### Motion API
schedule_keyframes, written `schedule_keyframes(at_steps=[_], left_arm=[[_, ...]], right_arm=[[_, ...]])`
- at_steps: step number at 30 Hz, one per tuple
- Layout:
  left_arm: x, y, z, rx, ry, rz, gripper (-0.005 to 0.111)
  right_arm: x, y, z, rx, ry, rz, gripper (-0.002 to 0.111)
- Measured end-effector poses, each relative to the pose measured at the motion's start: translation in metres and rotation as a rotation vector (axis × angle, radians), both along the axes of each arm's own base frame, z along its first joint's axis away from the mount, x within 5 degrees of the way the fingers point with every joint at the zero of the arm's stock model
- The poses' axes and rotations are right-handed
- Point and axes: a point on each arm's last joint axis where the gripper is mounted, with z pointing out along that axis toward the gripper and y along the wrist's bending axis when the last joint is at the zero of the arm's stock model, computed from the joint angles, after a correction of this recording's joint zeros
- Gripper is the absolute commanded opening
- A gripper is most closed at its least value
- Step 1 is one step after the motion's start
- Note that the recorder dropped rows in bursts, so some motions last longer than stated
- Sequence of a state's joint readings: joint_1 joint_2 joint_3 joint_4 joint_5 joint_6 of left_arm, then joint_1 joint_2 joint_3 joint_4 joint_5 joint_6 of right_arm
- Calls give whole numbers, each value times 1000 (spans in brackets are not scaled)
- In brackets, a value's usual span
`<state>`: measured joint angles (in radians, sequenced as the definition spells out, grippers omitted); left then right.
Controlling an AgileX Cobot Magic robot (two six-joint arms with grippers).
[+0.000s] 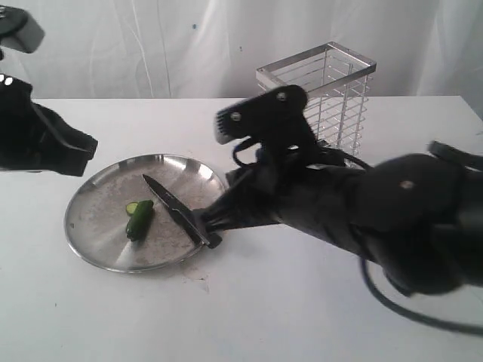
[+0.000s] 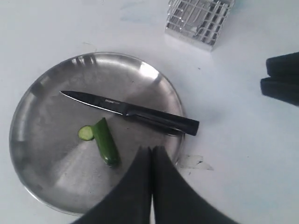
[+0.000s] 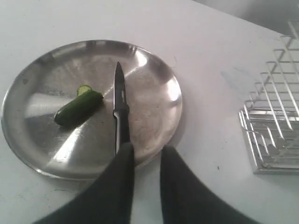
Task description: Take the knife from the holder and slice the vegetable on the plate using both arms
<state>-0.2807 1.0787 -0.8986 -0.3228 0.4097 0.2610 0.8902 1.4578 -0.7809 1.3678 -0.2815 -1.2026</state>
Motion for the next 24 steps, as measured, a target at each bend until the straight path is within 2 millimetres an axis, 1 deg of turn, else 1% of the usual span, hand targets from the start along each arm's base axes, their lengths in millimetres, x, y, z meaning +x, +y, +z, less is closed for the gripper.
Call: schedule_keyframes(at_steps=[5, 8, 11, 15, 18, 21, 24], left_arm=[[-48, 12, -1, -152, -110, 58, 0], [-76, 21, -4, -233, -195, 89, 0], [-98, 27, -8, -272, -250, 93, 0], [-119, 31, -14, -285, -267, 65, 0], [-131, 29, -19, -273, -210, 15, 0], [-137, 28, -23, -263, -154, -22, 0], [-139, 27, -25, -256, -132, -36, 0]], right_arm=[[-43, -31, 19, 98, -82, 28, 0], [-68, -44, 27, 167, -133, 93, 0], [-88, -55, 36, 223, -185, 162, 0], [-102, -72, 50, 304, -234, 191, 0], [-109, -81, 58, 356, -245, 203, 0], [-114, -88, 64, 392, -259, 209, 0], [-116, -93, 69, 418, -275, 208, 0]])
